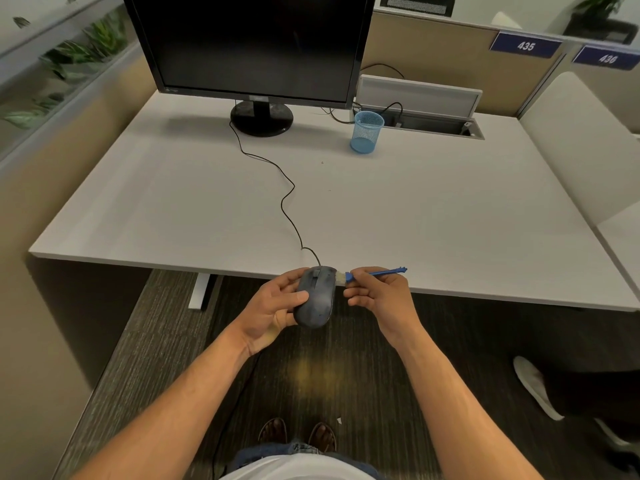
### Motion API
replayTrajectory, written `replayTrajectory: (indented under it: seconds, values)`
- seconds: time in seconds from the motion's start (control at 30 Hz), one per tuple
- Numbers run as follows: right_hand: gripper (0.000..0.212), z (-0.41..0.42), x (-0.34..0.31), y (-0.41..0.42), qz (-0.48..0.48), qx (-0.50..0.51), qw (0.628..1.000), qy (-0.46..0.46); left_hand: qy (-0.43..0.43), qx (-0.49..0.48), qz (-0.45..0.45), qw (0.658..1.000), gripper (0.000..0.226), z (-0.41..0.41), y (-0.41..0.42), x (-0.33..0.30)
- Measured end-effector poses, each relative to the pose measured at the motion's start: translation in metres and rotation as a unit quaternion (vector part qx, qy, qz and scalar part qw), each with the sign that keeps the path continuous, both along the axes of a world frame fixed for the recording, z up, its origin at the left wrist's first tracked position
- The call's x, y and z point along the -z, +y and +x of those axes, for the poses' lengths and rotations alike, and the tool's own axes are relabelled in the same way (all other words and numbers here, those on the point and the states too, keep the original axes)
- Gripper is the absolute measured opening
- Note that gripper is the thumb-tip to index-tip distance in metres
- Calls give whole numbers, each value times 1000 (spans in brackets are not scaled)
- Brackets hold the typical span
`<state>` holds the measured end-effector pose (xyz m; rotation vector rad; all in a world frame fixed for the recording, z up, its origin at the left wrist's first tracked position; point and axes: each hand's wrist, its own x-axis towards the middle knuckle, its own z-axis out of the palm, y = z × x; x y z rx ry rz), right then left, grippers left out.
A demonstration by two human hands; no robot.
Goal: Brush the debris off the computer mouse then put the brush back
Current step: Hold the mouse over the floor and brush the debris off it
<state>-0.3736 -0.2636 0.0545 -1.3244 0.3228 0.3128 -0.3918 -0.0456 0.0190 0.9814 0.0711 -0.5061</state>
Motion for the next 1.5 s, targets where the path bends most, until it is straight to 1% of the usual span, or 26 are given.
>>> replayTrajectory:
  seconds: [0.2,0.3,0.43,0.53,0.73,0.87,1.0,1.13,1.23,1.3,1.4,1.5]
  values:
    - [18,-8,-1,2,13,-45,999,-13,11,-22,4,1000,71,1,1,3]
    - [23,-13,-2,2,20,-67,997,-19,9,-27,7,1000,61,2,1,6]
    - [24,-22,0,2,20,-86,995,-38,9,-33,17,999,61,4,2,9]
    - [29,-27,1,3,22,-91,994,-52,12,-40,16,999,60,5,3,9]
    - [14,-38,6,8,7,-105,992,-72,30,-85,23,996,59,8,2,4]
    - [15,-47,9,20,-13,-107,991,-84,23,-102,28,994,50,11,1,0]
    - [18,-50,10,26,-8,-100,992,-82,16,-107,29,994,57,12,1,-3]
    - [15,-49,8,19,-21,-112,990,-88,12,-109,32,993,53,11,2,-2]
    - [20,-46,4,12,-7,-93,991,-91,13,-106,26,994,56,12,3,-2]
    - [24,-42,2,10,16,-54,995,-88,15,-101,30,994,59,12,3,-3]
    - [18,-39,3,11,27,4,996,-83,17,-100,40,994,62,12,2,-3]
    - [19,-41,6,14,29,7,996,-85,17,-108,42,993,71,12,2,-4]
